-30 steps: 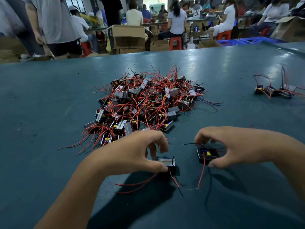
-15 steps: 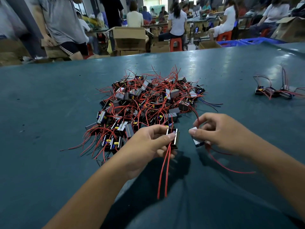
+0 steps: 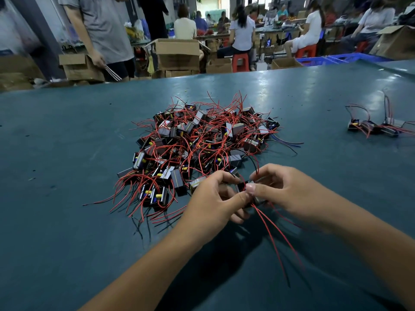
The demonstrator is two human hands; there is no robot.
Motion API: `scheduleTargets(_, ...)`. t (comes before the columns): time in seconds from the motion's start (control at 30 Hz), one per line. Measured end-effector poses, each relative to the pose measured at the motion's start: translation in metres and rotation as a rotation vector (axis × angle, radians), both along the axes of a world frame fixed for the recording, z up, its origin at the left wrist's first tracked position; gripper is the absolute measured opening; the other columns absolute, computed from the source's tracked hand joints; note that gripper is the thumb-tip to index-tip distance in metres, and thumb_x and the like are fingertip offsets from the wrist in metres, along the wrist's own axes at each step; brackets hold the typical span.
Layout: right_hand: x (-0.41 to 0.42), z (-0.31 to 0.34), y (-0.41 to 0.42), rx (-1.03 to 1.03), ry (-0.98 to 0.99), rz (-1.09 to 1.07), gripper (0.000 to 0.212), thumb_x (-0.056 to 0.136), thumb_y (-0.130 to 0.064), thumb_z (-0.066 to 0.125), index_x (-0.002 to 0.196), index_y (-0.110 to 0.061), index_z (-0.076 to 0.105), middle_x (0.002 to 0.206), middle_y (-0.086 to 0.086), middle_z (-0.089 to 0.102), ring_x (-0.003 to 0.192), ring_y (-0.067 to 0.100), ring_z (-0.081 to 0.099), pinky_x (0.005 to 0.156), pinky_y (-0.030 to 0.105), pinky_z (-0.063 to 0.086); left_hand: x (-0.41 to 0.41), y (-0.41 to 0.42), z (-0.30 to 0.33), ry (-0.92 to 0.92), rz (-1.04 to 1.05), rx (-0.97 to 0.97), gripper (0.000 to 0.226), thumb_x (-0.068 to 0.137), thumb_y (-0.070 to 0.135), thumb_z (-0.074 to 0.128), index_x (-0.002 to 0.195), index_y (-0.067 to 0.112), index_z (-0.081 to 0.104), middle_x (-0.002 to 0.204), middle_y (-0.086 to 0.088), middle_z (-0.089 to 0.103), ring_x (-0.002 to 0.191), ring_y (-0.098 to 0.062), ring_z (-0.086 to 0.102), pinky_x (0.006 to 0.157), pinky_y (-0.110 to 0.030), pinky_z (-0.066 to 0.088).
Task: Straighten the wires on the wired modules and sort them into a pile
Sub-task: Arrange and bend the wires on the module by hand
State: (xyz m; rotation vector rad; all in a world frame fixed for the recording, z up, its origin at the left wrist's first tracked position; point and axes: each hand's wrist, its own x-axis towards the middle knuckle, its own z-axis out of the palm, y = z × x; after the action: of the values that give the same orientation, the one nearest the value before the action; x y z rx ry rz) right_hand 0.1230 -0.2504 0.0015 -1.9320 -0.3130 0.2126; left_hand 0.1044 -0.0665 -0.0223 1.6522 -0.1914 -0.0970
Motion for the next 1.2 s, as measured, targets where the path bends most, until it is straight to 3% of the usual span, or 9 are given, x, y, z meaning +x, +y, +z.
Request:
scheduleTargets(0.17, 0.003, 0.002, -0.004, -0.059, -0.046, -0.018, 0.017, 0.084, -0.030, 0.076, 0.094, -0.019, 0.068, 0.086, 0.008, 0.074, 0.086, 0.034, 0.069, 0.080, 0.052, 0.054, 0.000, -0.001, -0.002, -0.031, 0.023, 0.055, 0.027, 0.091, 0.014, 0.073, 0.102, 0.003, 0.051, 0.058, -0.005, 0.063, 0.053, -0.027, 0.066, 0.057, -0.037, 0.058)
scheduleTargets(0.27, 0.005, 0.001, -0.008, -0.140, -0.067, -0.041, 0.011, 0.086, -0.024, 0.076, 0.091, -0.021, 0.067, 0.082, 0.003, 0.074, 0.079, 0.026, 0.070, 0.080, 0.051, 0.057, -0.001, -0.003, -0.002, -0.010, 0.039, 0.066, 0.028, 0.091, 0.017, 0.073, 0.102, 0.003, 0.052, 0.062, -0.010, 0.064, 0.053, -0.026, 0.066, 0.059, -0.041, 0.058)
scheduleTargets(0.47, 0.008, 0.001, -0.009, -0.216, -0.130, -0.110, 0.015, 0.083, -0.032, 0.077, 0.092, -0.026, 0.067, 0.083, -0.006, 0.074, 0.079, 0.011, 0.070, 0.083, 0.043, 0.057, -0.002, -0.003, -0.001, -0.147, 0.144, 0.249, 0.022, 0.087, 0.019, 0.077, 0.092, 0.013, 0.056, 0.064, -0.008, 0.069, 0.051, -0.020, 0.068, 0.050, -0.031, 0.056)
scheduleTargets(0.63, -0.002, 0.004, -0.004, -0.349, -0.171, -0.001, 0.041, 0.073, -0.048, 0.080, 0.107, -0.035, 0.062, 0.091, -0.019, 0.073, 0.084, -0.005, 0.067, 0.083, 0.028, 0.056, 0.000, -0.004, -0.006, -0.151, 0.042, 0.272, 0.016, 0.089, 0.011, 0.071, 0.100, 0.020, 0.065, 0.083, -0.001, 0.077, 0.077, -0.021, 0.075, 0.079, -0.049, 0.060)
scheduleTargets(0.73, -0.003, 0.006, -0.006, -0.432, -0.233, 0.023, 0.052, 0.068, -0.050, 0.082, 0.112, -0.034, 0.059, 0.095, -0.019, 0.070, 0.088, -0.006, 0.064, 0.082, 0.022, 0.053, 0.000, -0.005, -0.005, -0.068, -0.122, 0.204, 0.032, 0.087, 0.008, 0.055, 0.108, 0.025, 0.072, 0.101, 0.001, 0.077, 0.094, -0.010, 0.072, 0.087, -0.034, 0.059)
scheduleTargets(0.8, -0.003, 0.006, -0.003, -0.553, -0.319, 0.021, 0.058, 0.069, -0.053, 0.081, 0.115, -0.027, 0.058, 0.102, -0.014, 0.065, 0.095, 0.004, 0.060, 0.086, 0.027, 0.050, -0.001, -0.006, -0.005, -0.018, -0.176, 0.127, 0.039, 0.088, 0.006, 0.049, 0.105, 0.030, 0.075, 0.104, -0.002, 0.076, 0.097, -0.008, 0.068, 0.088, -0.029, 0.058)
scheduleTargets(0.93, 0.000, 0.001, 0.000, -0.645, -0.379, -0.002, 0.051, 0.074, -0.050, 0.077, 0.111, -0.019, 0.058, 0.098, -0.007, 0.063, 0.090, 0.014, 0.059, 0.082, 0.033, 0.049, 0.002, -0.004, -0.010, -0.071, -0.210, 0.206, 0.034, 0.090, 0.011, 0.055, 0.121, 0.020, 0.064, 0.114, -0.019, 0.069, 0.099, -0.014, 0.061, 0.100, -0.055, 0.049)
scheduleTargets(1.07, 0.011, 0.003, -0.012, -0.663, -0.352, -0.073, 0.037, 0.077, -0.038, 0.075, 0.105, -0.019, 0.062, 0.087, -0.005, 0.068, 0.080, 0.016, 0.062, 0.074, 0.034, 0.051, 0.004, -0.005, -0.015, -0.007, -0.163, 0.173, 0.043, 0.094, 0.008, 0.055, 0.134, 0.023, 0.050, 0.131, -0.001, 0.064, 0.109, -0.012, 0.069, 0.096, -0.034, 0.055)
scheduleTargets(1.2, 0.031, 0.009, -0.040, -0.727, -0.263, -0.190, 0.030, 0.077, -0.038, 0.075, 0.097, -0.020, 0.062, 0.086, -0.002, 0.067, 0.079, 0.019, 0.062, 0.071, 0.035, 0.052, 0.004, 0.001, -0.011, -0.022, -0.103, 0.227, 0.036, 0.102, 0.004, 0.050, 0.136, 0.012, 0.048, 0.120, 0.000, 0.067, 0.097, -0.013, 0.072, 0.085, -0.029, 0.059)
